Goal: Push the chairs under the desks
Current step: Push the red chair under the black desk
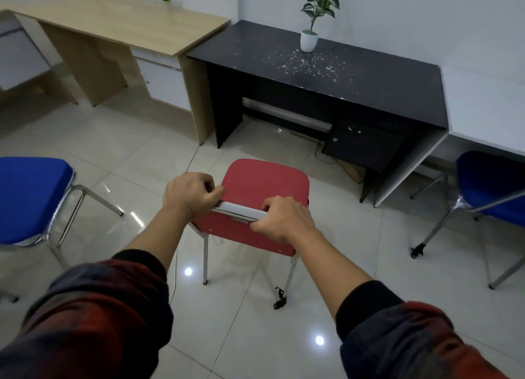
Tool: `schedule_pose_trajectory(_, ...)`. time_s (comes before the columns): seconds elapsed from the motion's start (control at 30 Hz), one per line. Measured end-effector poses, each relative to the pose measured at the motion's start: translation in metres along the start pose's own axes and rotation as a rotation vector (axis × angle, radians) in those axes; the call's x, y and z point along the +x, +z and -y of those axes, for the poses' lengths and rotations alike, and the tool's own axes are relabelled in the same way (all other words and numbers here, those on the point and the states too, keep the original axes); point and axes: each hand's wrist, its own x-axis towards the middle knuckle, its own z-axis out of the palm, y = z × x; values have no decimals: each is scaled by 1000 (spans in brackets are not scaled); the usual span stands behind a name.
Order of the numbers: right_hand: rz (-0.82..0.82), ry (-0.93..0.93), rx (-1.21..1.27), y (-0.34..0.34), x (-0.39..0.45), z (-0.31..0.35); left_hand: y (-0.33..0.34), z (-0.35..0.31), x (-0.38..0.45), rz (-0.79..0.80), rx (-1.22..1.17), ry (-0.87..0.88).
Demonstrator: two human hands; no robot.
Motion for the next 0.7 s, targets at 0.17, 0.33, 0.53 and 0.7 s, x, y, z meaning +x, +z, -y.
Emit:
schedule_pose_trajectory(0.17, 44, 94, 25, 8, 19, 30, -10, 27, 25, 50, -8, 40)
schedule_pose_trajectory(0.33, 66, 137, 53, 13, 33, 52, -16, 49, 44, 66, -15, 81)
schedule_pose_trajectory(0.53, 97, 158, 75, 8, 34, 57, -17, 51, 46, 112, 17, 92)
schedule_pose_trajectory(0.7, 62, 164, 91, 6, 34, 61, -22, 55, 54, 134, 25, 131)
